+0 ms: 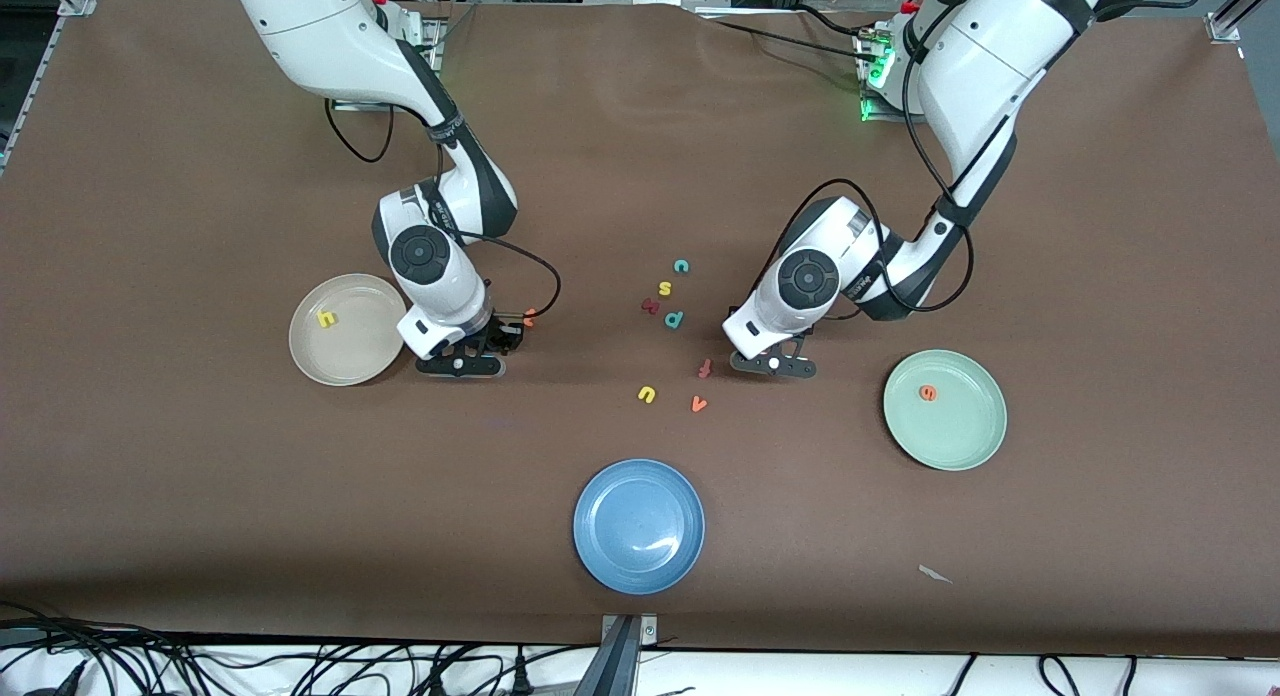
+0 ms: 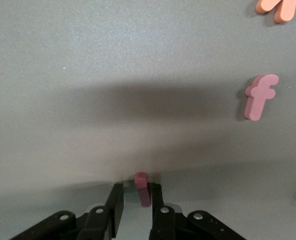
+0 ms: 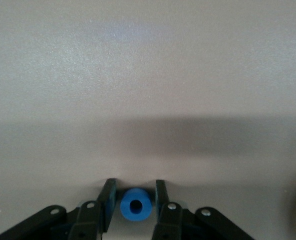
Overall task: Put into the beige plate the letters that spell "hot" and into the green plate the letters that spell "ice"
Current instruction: 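Grasp blue o with the right gripper while the left gripper grasps red l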
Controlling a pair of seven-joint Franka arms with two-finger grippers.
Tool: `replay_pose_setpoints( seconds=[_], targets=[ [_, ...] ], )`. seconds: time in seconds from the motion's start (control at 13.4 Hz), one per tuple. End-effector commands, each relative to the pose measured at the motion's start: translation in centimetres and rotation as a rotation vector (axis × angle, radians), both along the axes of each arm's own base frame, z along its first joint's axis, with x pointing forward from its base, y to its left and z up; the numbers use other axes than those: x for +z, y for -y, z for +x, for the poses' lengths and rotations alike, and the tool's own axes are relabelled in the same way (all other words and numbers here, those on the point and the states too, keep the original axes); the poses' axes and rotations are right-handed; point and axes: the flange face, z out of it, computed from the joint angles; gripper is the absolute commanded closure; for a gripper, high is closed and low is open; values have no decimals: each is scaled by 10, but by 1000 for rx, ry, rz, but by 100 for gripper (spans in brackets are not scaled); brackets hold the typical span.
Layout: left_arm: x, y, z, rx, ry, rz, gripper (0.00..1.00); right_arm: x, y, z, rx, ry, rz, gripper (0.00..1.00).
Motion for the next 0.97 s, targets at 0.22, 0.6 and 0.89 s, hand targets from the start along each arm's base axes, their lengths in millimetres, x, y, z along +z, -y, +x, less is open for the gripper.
replay_pose_setpoints(
  seconds=[0.22,0.6,0.89],
  targets=[
    [10,-7,5,8,38,15,100,-6,-1,2,15,-1,-8,88],
    [69,-89,49,-18,39,57,100,41,20,20,-24,-45,-43,88],
    [82,-181,87,-111,62,20,100,94,85,37,-105,-125,-106,88]
  ],
)
